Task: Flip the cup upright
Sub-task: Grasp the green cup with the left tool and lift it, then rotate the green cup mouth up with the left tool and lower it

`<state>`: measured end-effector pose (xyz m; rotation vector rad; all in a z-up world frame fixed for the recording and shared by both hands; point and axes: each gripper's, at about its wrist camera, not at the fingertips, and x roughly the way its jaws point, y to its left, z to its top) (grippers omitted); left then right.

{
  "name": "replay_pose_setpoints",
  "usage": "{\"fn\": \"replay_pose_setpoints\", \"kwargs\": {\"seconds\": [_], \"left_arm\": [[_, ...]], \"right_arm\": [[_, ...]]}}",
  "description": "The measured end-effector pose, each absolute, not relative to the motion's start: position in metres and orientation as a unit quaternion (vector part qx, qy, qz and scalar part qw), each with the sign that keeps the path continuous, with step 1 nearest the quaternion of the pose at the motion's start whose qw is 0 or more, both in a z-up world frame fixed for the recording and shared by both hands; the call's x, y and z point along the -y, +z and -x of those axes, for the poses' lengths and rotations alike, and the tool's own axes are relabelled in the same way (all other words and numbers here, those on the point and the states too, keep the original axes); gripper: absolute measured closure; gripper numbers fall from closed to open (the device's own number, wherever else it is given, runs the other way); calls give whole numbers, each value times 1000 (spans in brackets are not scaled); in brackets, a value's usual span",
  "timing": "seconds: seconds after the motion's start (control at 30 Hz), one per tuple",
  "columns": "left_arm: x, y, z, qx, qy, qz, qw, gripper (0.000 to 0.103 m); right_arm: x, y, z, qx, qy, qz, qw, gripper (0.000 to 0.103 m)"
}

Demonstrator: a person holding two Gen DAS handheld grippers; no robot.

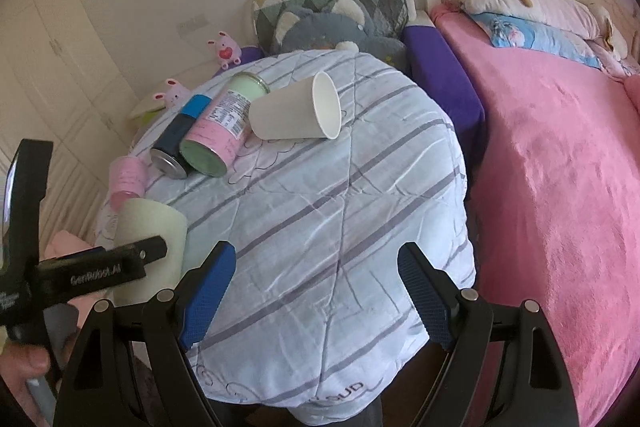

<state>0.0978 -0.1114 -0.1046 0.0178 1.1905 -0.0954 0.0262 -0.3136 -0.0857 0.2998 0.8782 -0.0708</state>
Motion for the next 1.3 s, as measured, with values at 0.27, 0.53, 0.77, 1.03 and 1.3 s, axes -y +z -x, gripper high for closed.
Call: {"fn": "replay_pose_setpoints", "kwargs": {"seconds": [0.27,0.53,0.77,1.03,1.3], "left_arm": [[108,-125,-112,-599,-55,25,798,3],[105,-115,-107,-591,-86,33,802,23],[105,-76,-73,-458,-124,-7,880,23],[101,-85,-72,-432,-139,-23,891,23],[105,-85,-74,-453,-140,-50,879,23]], "right_arm": [[307,-90,-40,-435,-28,-137,889,19],[306,-87,-35,-431,-33,-136,892,19],[305,-83,-18,-425,-51,-138,893,19],[291,-76,-2,-424,-61,-125,895,19],[278,-70,3,-420,-61,-118,898,19]]}}
